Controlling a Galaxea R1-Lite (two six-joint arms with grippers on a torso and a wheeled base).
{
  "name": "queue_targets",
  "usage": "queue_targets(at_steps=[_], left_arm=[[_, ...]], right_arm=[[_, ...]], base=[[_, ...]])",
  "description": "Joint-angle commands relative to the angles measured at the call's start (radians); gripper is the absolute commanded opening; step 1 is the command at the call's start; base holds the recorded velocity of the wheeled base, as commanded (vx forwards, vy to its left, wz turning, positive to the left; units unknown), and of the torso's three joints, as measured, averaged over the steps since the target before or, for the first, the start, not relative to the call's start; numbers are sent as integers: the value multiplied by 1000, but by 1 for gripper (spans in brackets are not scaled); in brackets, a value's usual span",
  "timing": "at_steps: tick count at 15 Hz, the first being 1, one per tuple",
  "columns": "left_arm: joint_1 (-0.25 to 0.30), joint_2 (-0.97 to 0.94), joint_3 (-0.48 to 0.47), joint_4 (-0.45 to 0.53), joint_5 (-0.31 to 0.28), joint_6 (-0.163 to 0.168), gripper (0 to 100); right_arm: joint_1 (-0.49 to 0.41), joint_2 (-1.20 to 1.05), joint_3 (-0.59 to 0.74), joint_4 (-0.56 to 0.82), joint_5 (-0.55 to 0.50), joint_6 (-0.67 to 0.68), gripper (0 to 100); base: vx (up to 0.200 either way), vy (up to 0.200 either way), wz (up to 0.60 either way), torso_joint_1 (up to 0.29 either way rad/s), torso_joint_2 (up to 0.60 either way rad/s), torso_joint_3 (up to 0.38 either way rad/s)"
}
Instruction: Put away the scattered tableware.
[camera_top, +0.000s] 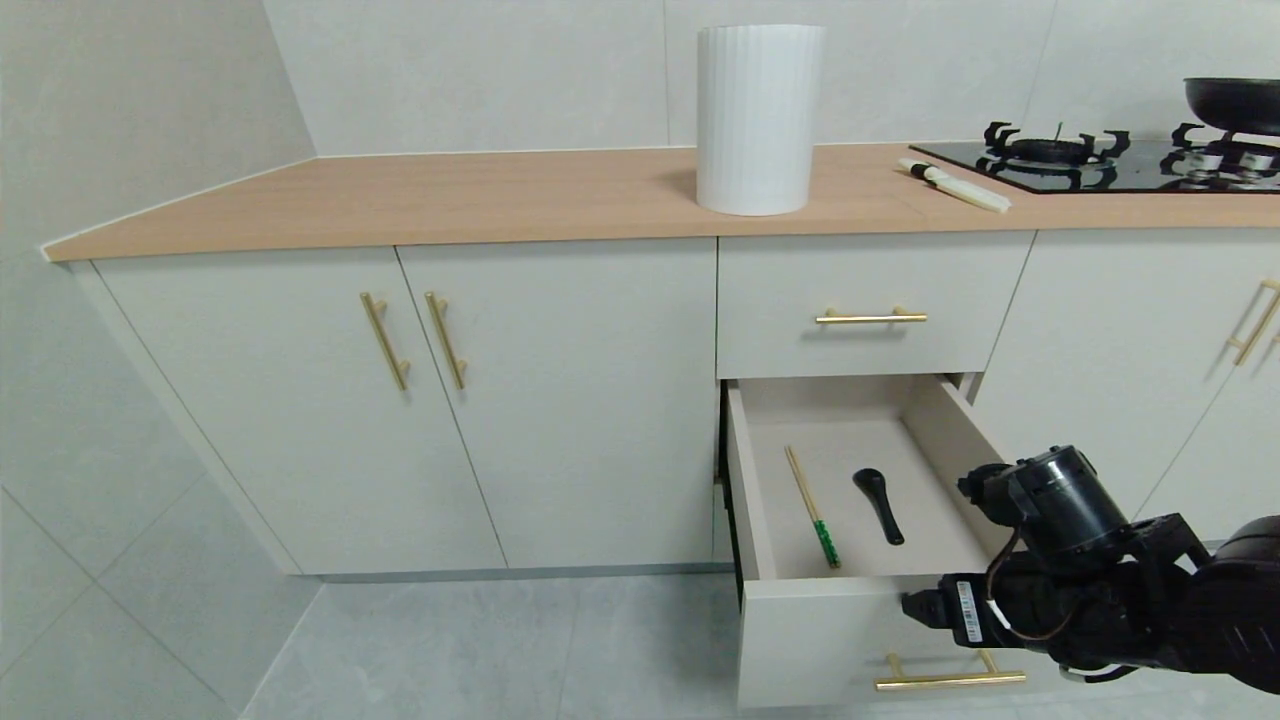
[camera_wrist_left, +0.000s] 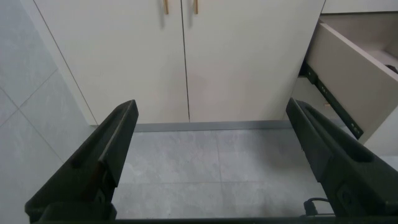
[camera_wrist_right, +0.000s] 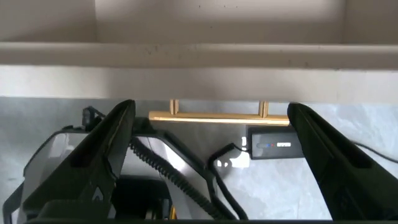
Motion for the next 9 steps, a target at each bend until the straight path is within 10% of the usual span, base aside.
queue_targets(at_steps=[1, 9], left_arm=[[0, 1, 0, 0, 0, 0, 100], [0, 0, 0, 0, 0, 0, 100]], right_arm=[[-2, 15, -1, -16, -2, 5, 100], [-43, 110, 18, -172, -73, 6, 100]], base=[[0, 0, 0, 0, 0, 0], [0, 0, 0, 0, 0, 0]])
